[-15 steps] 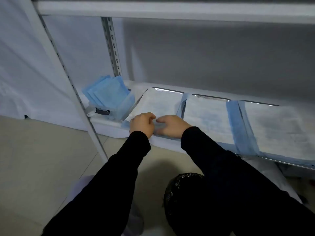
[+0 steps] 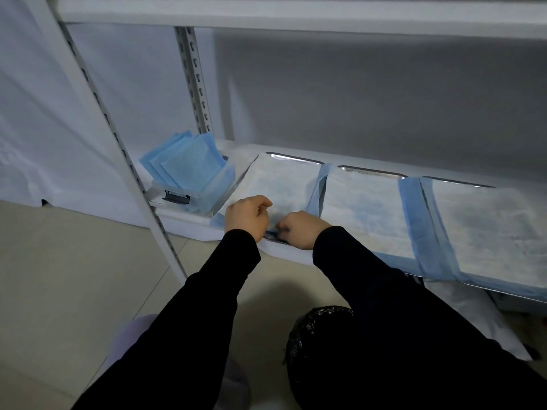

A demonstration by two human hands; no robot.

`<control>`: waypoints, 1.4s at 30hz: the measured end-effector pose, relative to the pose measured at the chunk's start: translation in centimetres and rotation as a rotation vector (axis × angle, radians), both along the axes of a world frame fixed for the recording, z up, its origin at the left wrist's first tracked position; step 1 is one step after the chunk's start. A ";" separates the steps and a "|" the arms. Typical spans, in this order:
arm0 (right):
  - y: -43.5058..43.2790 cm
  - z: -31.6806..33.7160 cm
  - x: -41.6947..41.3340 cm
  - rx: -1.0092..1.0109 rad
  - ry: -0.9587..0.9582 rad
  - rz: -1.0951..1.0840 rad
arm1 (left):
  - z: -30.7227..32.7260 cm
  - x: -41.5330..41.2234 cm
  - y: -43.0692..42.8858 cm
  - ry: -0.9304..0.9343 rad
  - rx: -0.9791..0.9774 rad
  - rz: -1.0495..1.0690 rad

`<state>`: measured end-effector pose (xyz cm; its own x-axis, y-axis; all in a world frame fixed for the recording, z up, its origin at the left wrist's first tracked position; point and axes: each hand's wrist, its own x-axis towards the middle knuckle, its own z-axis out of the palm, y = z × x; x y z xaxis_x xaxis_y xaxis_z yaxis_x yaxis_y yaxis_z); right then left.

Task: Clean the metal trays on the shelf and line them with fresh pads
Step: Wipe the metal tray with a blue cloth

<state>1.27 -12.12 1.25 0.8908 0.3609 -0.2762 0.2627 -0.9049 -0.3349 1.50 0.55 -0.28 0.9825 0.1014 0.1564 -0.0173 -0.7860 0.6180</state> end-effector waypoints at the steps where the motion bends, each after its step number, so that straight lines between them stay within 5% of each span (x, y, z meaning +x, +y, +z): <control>1: -0.1 0.0 0.1 0.020 0.003 -0.012 | 0.1 0.0 0.0 -0.002 -0.004 -0.002; 9: -0.2 0.9 0.0 0.158 -0.097 -0.130 | 0.7 -0.2 0.3 0.057 0.132 -0.008; 17: -0.3 1.3 0.6 0.228 -0.162 -0.196 | 1.7 0.6 0.4 0.106 0.468 -0.037; 22: -0.9 1.9 0.3 0.333 -0.072 -0.205 | 2.4 0.9 0.6 0.042 0.433 -0.003; 29: -1.0 1.9 0.7 0.138 -0.137 -0.215 | 3.3 1.1 1.1 -0.008 0.475 -0.023; 36: -2.2 1.7 0.8 0.261 -0.232 -0.300 | 3.2 1.0 1.1 0.051 0.559 0.110; 42: -3.2 2.1 0.9 0.413 -0.339 -0.511 | 4.3 0.8 0.1 0.073 0.412 0.047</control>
